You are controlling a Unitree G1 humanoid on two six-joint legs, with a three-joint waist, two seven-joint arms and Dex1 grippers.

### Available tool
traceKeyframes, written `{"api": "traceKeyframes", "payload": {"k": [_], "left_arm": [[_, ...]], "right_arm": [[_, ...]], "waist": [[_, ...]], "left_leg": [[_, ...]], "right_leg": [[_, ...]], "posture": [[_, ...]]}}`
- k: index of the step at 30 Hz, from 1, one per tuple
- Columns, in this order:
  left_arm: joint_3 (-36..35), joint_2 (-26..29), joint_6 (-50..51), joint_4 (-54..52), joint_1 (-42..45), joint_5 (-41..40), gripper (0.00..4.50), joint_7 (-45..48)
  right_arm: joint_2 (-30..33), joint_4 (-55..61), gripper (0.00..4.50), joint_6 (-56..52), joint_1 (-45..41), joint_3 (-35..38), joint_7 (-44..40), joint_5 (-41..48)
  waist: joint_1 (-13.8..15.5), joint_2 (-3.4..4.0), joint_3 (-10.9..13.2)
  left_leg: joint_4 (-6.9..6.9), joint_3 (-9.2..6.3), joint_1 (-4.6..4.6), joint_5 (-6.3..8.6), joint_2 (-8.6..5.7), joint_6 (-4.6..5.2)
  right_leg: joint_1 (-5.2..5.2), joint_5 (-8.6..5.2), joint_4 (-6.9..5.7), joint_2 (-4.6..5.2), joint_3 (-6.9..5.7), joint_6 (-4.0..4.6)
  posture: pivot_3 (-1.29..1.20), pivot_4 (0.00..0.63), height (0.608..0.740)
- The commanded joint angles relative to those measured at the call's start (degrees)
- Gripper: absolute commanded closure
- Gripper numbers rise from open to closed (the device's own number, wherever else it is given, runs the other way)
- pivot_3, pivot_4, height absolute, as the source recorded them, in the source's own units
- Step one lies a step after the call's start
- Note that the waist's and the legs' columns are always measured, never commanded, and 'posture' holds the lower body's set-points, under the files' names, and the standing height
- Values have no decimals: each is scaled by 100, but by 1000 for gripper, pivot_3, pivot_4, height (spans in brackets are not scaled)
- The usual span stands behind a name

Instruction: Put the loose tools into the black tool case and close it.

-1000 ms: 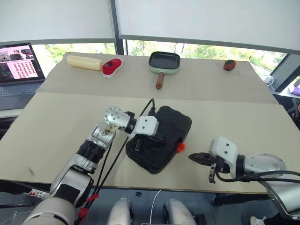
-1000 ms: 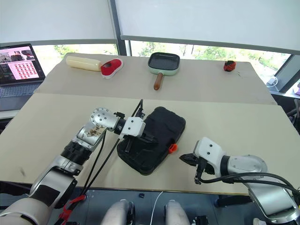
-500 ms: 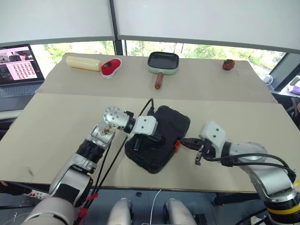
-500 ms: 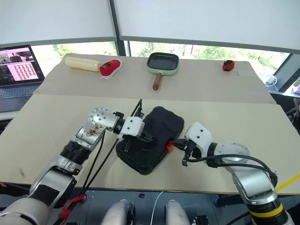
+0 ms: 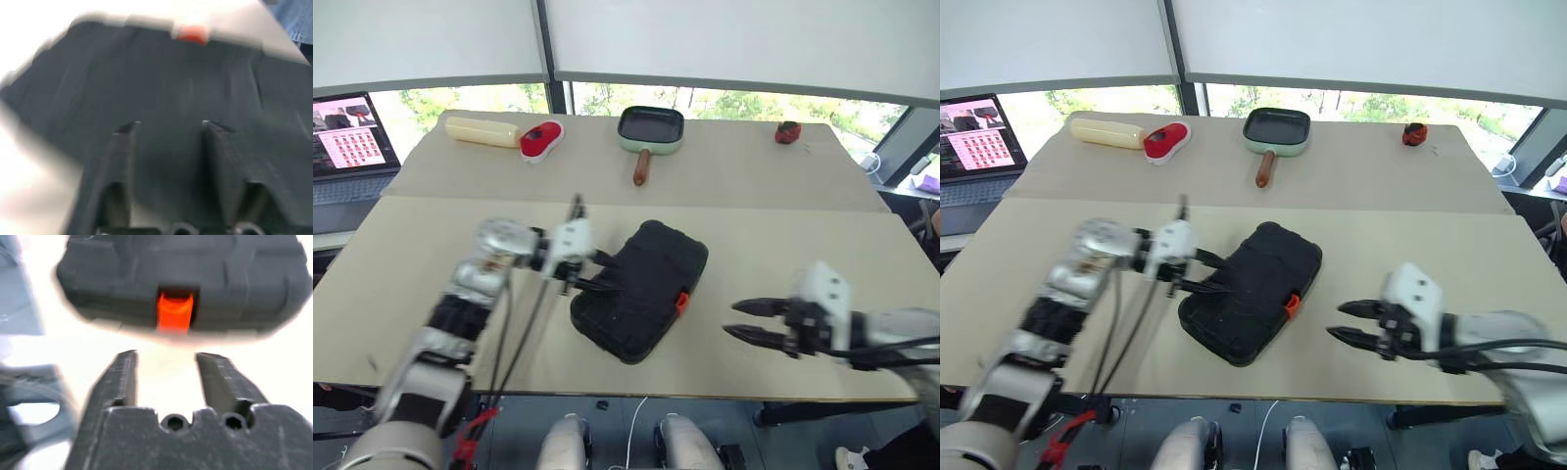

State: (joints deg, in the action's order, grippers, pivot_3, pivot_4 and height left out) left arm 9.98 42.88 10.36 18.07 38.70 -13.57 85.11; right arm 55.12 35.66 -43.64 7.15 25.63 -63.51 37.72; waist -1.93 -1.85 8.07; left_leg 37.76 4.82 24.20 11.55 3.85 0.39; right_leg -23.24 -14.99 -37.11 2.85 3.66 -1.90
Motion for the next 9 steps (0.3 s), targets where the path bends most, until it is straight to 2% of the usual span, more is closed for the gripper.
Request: {"api": "traceKeyframes", "payload": {"k": [1,2,3,6,9], "left_arm": [[-712,865,941,-339,-228,-629,554,478],[-864,1080,1116,-374,-326,-711,123,482],[-988,1247,1248,-412,-418,-779,20,474],[-1333,1503,1368,-521,-712,-893,20,340],[-1561,1524,1352,-700,-1002,-972,20,226]], "right_arm": [[305,-304,645,-213,284,1156,-751,643],[362,-442,291,-200,379,1335,-889,662],[405,-574,69,-185,445,1465,-969,678],[448,-974,69,-144,506,1604,-1023,674],[431,-1183,69,52,547,1503,-1046,542]], "waist": [[6,-12,8],[23,-24,16],[39,-29,18],[135,-36,20],[178,-36,21]], "left_leg": [[0,0,0,0,1,0],[0,1,0,0,2,0],[0,2,0,0,1,-1],[3,8,-1,0,-8,-2],[4,13,1,0,-17,-2]], "right_leg": [[0,-1,0,0,0,1],[2,-1,0,2,-3,1],[1,-1,2,7,-7,0],[4,-7,6,31,-14,-9],[6,-10,10,49,-16,0]], "posture": [[0,150,740],[0,150,740],[0,150,740],[0,150,740],[0,150,740]]}}
